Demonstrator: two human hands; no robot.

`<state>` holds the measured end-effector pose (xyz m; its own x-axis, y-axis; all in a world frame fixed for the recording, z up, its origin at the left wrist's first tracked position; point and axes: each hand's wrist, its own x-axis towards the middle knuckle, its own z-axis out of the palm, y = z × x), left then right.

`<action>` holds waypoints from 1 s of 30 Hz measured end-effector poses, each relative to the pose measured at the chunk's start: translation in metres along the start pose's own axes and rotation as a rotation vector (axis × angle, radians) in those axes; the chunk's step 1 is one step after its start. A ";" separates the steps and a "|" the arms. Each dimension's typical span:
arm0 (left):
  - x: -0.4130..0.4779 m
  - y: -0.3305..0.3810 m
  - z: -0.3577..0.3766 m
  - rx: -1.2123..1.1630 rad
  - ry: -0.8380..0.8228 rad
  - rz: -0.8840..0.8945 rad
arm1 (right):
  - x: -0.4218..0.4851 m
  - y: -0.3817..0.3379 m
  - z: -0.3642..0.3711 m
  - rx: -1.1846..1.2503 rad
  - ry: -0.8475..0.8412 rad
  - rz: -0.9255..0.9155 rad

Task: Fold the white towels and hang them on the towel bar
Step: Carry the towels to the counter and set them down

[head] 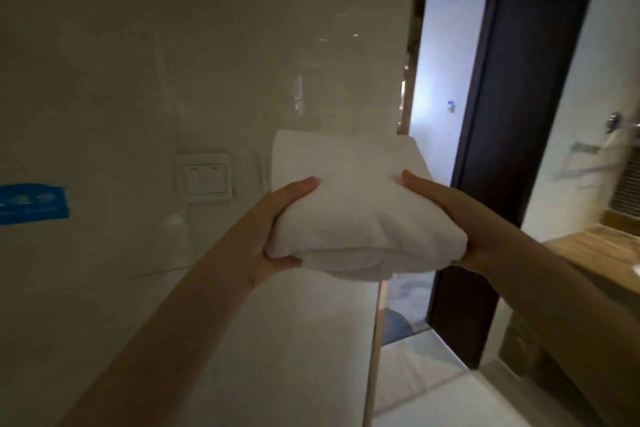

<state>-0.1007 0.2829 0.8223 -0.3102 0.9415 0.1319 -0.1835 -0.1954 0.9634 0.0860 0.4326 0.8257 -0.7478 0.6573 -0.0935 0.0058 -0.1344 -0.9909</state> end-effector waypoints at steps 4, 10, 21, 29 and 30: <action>0.031 -0.023 0.038 0.008 -0.120 0.034 | -0.028 -0.002 -0.048 0.061 0.142 -0.082; 0.074 -0.049 0.105 -0.121 -0.252 -0.090 | -0.076 -0.003 -0.108 0.083 0.290 -0.075; 0.137 -0.071 0.187 -0.116 -0.602 -0.252 | -0.140 0.007 -0.155 0.100 0.728 -0.118; 0.151 -0.079 0.226 -0.063 -0.889 -0.409 | -0.176 0.019 -0.133 0.119 1.059 -0.147; 0.150 -0.079 0.229 -0.062 -0.941 -0.414 | -0.181 0.021 -0.128 0.135 1.108 -0.156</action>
<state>0.0811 0.5027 0.8191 0.6395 0.7670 -0.0523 -0.1662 0.2044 0.9647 0.3068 0.4057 0.8094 0.2684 0.9608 -0.0700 -0.1582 -0.0277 -0.9870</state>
